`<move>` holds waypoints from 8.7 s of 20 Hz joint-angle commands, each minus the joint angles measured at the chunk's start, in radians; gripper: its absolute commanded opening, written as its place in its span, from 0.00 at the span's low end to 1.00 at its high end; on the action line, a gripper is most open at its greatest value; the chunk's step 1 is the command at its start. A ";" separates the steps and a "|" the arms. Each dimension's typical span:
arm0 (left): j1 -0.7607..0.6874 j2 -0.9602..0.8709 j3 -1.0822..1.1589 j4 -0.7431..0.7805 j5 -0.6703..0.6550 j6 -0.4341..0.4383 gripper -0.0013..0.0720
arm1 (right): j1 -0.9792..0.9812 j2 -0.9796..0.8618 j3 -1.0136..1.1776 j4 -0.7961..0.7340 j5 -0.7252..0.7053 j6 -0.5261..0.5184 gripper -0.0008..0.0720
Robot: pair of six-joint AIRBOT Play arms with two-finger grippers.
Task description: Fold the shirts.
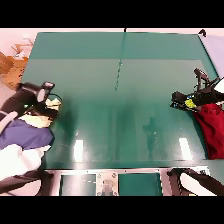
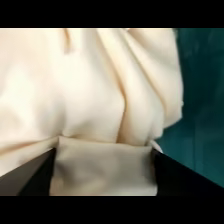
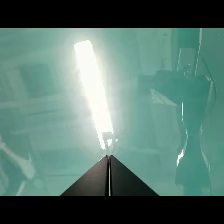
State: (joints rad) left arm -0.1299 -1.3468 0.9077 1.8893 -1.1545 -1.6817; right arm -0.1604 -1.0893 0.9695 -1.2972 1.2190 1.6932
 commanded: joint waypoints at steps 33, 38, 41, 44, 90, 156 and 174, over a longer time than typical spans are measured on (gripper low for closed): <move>-0.295 -0.179 0.675 -0.518 -0.249 0.084 1.00 | 0.000 -0.122 0.000 0.181 -0.097 -0.142 0.53; -0.266 -0.183 0.354 -0.715 0.097 0.095 1.00 | 0.004 -0.327 -0.002 0.296 -0.092 -0.239 0.62; -0.266 -0.206 0.255 -0.830 0.335 0.125 1.00 | 0.013 -0.394 -0.003 0.377 -0.103 -0.301 0.62; -0.266 -0.272 0.246 -0.989 0.399 0.223 1.00 | 0.026 -0.448 -0.002 0.624 -0.120 -0.444 0.62; -0.136 -0.469 0.893 -1.023 0.196 0.431 0.06 | 0.121 -0.204 -0.140 0.477 -0.647 -0.527 0.03; -0.165 0.262 0.917 -0.820 0.166 0.269 0.05 | -0.340 0.241 0.406 0.868 -0.127 -0.566 0.03; -0.165 0.206 0.920 -0.529 0.204 0.222 0.05 | -0.304 0.336 0.141 0.859 -0.314 -0.631 0.03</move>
State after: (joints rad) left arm -0.2962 -1.0470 1.9198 1.3293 -0.9646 -1.4284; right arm -0.5190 -0.7162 1.2915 -0.4397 0.9417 1.1118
